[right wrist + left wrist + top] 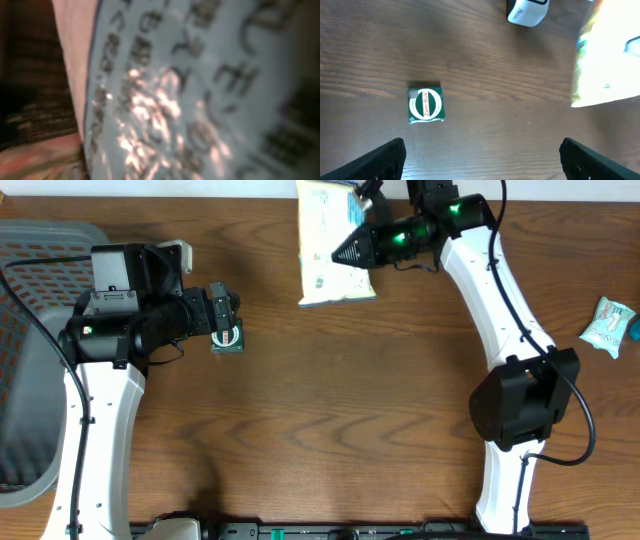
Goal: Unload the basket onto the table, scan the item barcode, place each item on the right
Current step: 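Lower the snack bag right of the scanner and regrasp it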
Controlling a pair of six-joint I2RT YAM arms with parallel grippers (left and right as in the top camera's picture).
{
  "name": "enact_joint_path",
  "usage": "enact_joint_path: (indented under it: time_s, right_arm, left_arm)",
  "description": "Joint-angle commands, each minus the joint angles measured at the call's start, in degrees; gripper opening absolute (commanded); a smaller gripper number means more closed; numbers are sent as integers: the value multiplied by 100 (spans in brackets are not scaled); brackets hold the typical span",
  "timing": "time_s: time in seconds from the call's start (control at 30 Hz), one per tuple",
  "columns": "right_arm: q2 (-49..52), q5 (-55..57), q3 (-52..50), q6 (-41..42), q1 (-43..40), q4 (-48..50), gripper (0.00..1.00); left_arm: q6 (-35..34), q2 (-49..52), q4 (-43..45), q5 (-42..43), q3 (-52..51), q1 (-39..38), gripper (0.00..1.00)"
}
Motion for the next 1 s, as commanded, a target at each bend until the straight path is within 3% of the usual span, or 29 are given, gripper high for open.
enact_joint_path:
  time_s: [0.0,0.23,0.37,0.7,0.97]
  right_arm:
    - [-214,2109,22,573,181,-264,1]
    - [-212,5643,22,1563,529,-1204,1]
    - [-144,6828,20,1893,682,-1670,1]
    - [695,7814,20,2328,529,-2533,1]
    - [1521,7884,20,2326,402,-2848,11]
  left_arm:
    - [74,15,7,-42,9,-7,98]
    - [74,15,7,-42,9,-7,98]
    - [74,15,7,-42,9,-7,98]
    - [74,15,7,-42,9,-7,98]
    - [74,15,9,-42,9,-7,98]
